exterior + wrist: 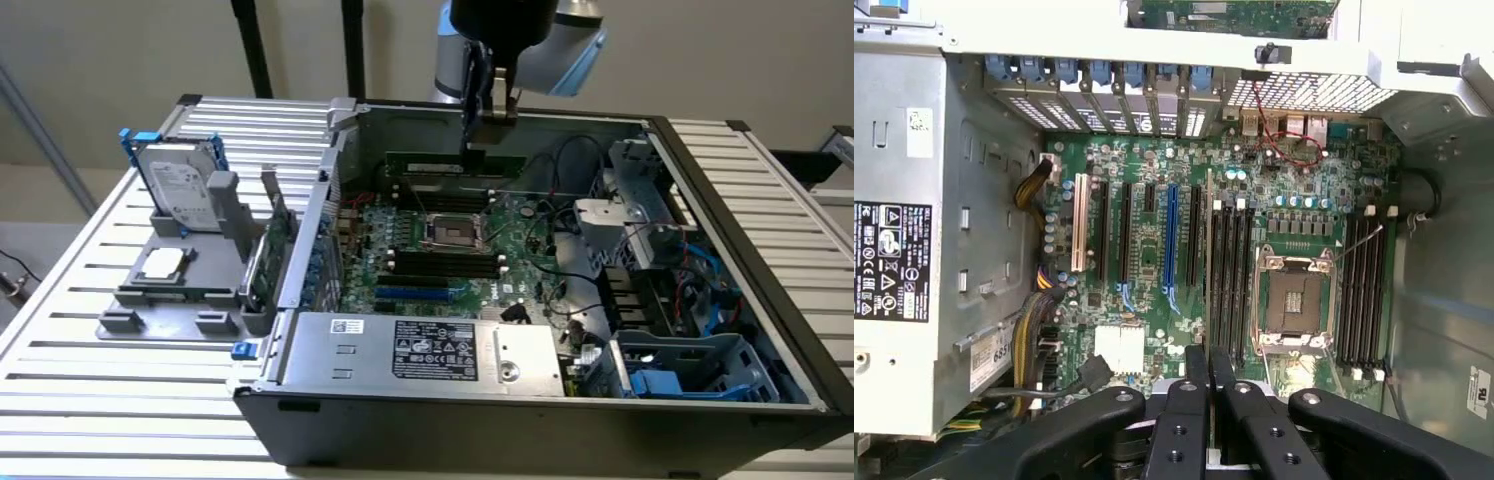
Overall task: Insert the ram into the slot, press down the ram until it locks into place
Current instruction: 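Insert the ram into the slot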
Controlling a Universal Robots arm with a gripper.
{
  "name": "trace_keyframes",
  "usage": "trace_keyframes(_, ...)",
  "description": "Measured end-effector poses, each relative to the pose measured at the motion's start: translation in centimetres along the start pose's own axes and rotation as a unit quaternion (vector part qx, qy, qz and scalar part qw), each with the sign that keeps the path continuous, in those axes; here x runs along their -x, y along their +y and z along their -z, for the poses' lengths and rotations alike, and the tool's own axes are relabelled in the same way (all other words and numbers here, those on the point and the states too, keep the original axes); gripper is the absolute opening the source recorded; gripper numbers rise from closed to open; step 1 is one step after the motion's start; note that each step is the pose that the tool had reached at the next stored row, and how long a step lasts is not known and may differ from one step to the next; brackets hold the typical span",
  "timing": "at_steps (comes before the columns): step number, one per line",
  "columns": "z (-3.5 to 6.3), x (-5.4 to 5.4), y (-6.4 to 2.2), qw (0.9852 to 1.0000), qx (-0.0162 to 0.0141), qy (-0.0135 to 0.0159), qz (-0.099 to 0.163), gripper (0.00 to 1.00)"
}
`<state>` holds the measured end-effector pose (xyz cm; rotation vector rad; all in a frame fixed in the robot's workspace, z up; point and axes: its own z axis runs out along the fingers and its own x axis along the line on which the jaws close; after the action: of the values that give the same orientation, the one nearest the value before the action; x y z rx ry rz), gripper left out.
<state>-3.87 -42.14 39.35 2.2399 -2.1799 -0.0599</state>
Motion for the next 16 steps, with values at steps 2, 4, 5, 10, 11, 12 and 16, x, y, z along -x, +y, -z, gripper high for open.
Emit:
trace_keyframes(2,-0.37,0.0,-0.15,1.0000,0.0000,-0.0001,0.000,0.13)
trace_keyframes(4,-0.73,0.1,-0.35,1.0000,-0.0001,-0.0001,-0.002,0.13)
trace_keyframes(5,-0.91,0.1,-0.43,1.0000,-0.0001,-0.0002,-0.003,0.13)
trace_keyframes(10,-1.81,0.3,-0.74,0.9999,0.0006,-0.0007,-0.015,0.13)
trace_keyframes(11,-1.99,0.3,-0.79,0.9999,0.0008,-0.0008,-0.017,0.13)
trace_keyframes(12,-2.17,0.4,-0.85,0.9998,0.0008,-0.0008,-0.019,0.13)
trace_keyframes(16,-2.90,0.4,-1.10,0.9998,0.0008,-0.0009,-0.020,0.13)
